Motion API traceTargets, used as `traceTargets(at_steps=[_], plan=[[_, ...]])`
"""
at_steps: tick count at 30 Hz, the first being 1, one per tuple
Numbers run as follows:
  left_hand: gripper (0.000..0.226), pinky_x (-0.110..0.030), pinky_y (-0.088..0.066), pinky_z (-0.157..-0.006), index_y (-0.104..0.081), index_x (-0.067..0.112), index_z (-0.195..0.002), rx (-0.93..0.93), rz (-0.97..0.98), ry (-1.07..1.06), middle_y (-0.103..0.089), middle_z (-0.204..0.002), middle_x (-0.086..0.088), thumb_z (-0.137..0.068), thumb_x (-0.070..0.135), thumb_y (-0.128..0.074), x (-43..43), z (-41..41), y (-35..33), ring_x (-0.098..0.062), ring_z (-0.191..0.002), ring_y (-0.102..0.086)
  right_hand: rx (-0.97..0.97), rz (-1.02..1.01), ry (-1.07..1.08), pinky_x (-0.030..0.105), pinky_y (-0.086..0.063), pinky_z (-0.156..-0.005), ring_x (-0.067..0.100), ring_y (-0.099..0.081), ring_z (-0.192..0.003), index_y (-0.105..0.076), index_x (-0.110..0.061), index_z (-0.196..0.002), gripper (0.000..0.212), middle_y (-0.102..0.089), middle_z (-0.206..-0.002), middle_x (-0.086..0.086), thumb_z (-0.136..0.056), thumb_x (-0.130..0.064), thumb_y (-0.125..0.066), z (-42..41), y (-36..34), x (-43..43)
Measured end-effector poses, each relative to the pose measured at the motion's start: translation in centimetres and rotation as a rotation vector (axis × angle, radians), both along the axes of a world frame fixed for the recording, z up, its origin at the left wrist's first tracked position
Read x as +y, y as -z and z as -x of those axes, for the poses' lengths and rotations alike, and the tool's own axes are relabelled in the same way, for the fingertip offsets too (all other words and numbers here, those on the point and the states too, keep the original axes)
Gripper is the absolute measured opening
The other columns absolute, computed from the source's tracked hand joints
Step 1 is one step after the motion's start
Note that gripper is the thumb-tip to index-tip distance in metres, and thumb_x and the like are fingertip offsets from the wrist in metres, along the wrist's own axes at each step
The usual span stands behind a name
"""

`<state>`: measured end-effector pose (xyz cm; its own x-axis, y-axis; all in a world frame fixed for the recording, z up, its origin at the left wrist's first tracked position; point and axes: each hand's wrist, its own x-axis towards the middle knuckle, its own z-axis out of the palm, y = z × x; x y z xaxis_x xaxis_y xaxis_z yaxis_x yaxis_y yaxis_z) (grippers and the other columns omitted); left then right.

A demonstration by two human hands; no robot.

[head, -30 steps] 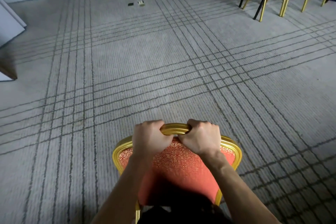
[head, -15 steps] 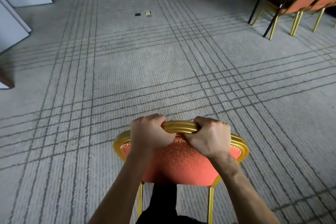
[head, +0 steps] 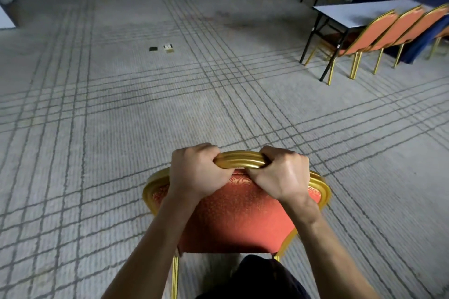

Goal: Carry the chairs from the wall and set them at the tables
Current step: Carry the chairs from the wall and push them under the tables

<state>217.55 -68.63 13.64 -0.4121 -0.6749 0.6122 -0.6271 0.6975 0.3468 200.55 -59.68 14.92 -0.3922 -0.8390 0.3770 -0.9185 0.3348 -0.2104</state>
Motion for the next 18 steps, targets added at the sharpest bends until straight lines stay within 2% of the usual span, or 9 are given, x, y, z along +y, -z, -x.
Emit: traceTargets(at_steps=[2, 4, 6, 9, 11, 14, 18], plan=[[0.048, -0.027, -0.034, -0.044, -0.041, 0.016, -0.049, -0.019, -0.010, 0.038, -0.047, -0.047, 0.000, -0.053, 0.029, -0.087, -4.4, 2.0, -0.2, -0.026, -0.041, -0.050, -0.007, 0.018, 0.017, 0.027, -0.038, -0.056, 0.030, -0.068, -0.068, -0.049, -0.022, -0.058, 0.043, -0.070, -0.065, 0.002, -0.064, -0.052, -0.080, 1.9, 0.0, -3.9], [0.048, -0.028, -0.034, -0.044, -0.041, 0.016, -0.049, -0.028, 0.021, 0.043, -0.046, -0.047, 0.001, -0.053, 0.029, -0.087, -9.0, 4.4, 0.3, -0.025, -0.041, -0.049, -0.005, 0.042, 0.015, 0.027, -0.034, -0.058, 0.030, -0.068, -0.069, -0.047, -0.022, -0.058, 0.044, -0.070, -0.066, 0.003, -0.065, -0.051, -0.079, 4.4, 0.5, -8.3], [0.048, -0.027, -0.033, -0.044, -0.042, 0.016, -0.049, -0.057, 0.012, 0.053, -0.046, -0.047, 0.002, -0.053, 0.029, -0.088, -13.6, 6.7, 0.8, -0.025, -0.041, -0.049, -0.051, 0.040, 0.005, 0.027, -0.032, -0.060, 0.031, -0.068, -0.073, -0.045, -0.022, -0.058, 0.043, -0.070, -0.068, 0.004, -0.067, -0.054, -0.072, 6.9, 1.1, -12.7], [0.051, -0.025, -0.030, -0.048, -0.043, 0.016, -0.049, -0.100, -0.016, 0.050, -0.046, -0.047, 0.004, -0.055, 0.033, -0.090, -19.2, 9.8, 1.1, -0.022, -0.041, -0.047, -0.100, 0.065, -0.025, 0.027, -0.033, -0.058, 0.031, -0.066, -0.068, -0.043, -0.021, -0.057, 0.039, -0.067, -0.063, 0.004, -0.064, -0.057, -0.058, 10.3, 2.1, -18.6], [0.051, -0.025, -0.031, -0.048, -0.043, 0.016, -0.049, -0.096, -0.020, 0.039, -0.047, -0.047, 0.003, -0.058, 0.036, -0.089, -23.0, 11.7, 0.9, -0.022, -0.042, -0.048, -0.120, 0.068, -0.047, 0.027, -0.031, -0.057, 0.029, -0.065, -0.066, -0.044, -0.021, -0.057, 0.038, -0.065, -0.061, 0.002, -0.063, -0.056, -0.058, 12.4, 2.3, -22.8], [0.048, -0.024, -0.032, -0.051, -0.043, 0.018, -0.049, -0.069, -0.009, 0.004, -0.048, -0.048, 0.002, -0.060, 0.041, -0.083, -28.5, 14.8, -0.1, -0.023, -0.044, -0.051, -0.104, 0.131, -0.089, 0.025, -0.029, -0.055, 0.027, -0.063, -0.058, -0.036, -0.025, -0.054, 0.038, -0.063, -0.056, 0.001, -0.061, -0.052, -0.061, 15.8, 1.7, -29.1], [0.046, -0.024, -0.028, -0.054, -0.043, 0.019, -0.051, -0.044, 0.005, -0.006, -0.045, -0.048, 0.006, -0.065, 0.043, -0.080, -34.5, 18.5, -1.2, -0.019, -0.042, -0.047, -0.111, 0.190, -0.125, 0.024, -0.033, -0.053, 0.025, -0.060, -0.053, -0.040, -0.024, -0.055, 0.032, -0.060, -0.053, 0.000, -0.059, -0.050, -0.059, 19.7, 1.0, -35.9]])
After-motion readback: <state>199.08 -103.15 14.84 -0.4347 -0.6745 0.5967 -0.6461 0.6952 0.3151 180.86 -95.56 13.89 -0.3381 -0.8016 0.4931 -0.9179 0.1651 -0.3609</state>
